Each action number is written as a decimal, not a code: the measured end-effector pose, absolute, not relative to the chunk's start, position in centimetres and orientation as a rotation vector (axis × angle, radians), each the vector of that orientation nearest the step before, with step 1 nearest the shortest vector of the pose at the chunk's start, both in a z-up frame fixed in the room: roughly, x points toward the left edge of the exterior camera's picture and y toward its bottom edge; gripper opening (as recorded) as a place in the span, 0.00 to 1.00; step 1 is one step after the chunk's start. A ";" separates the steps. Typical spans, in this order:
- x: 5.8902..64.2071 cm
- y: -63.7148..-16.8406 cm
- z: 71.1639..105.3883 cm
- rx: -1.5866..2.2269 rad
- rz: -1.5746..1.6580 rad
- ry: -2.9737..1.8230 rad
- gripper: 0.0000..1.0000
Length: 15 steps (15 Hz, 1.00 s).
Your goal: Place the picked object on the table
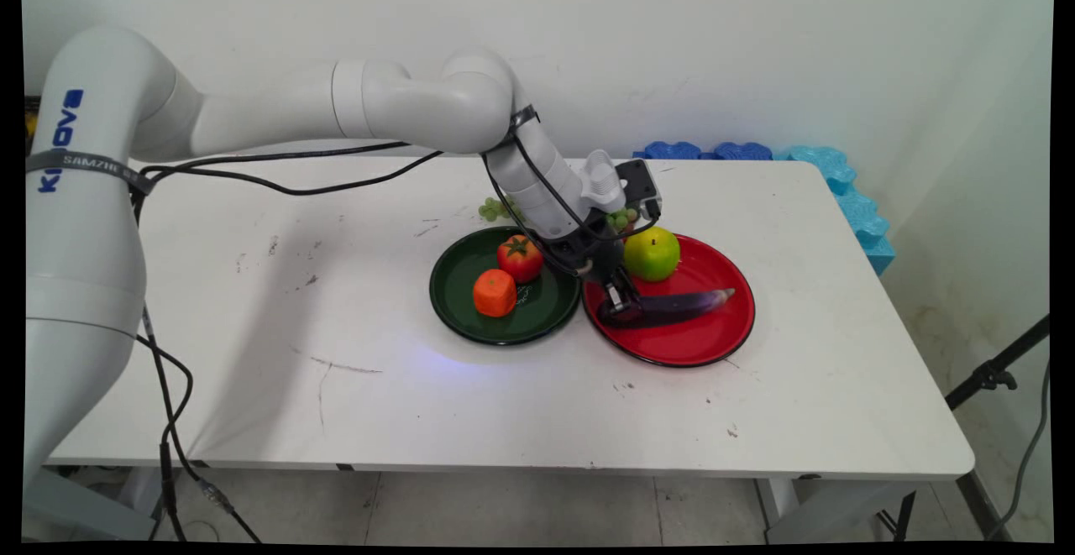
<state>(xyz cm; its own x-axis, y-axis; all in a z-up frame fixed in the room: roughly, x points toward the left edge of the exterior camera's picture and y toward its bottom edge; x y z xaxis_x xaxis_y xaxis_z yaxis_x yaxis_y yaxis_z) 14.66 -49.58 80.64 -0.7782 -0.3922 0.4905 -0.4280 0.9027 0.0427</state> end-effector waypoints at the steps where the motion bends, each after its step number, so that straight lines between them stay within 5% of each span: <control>1: 14.7 -49.5 80.8 0.589 0.096 -2.562 0.00; 6: 15.2 -48.9 83.6 0.585 0.106 -2.532 0.00; 15: 18.9 -44.8 94.2 0.541 0.127 -2.443 0.00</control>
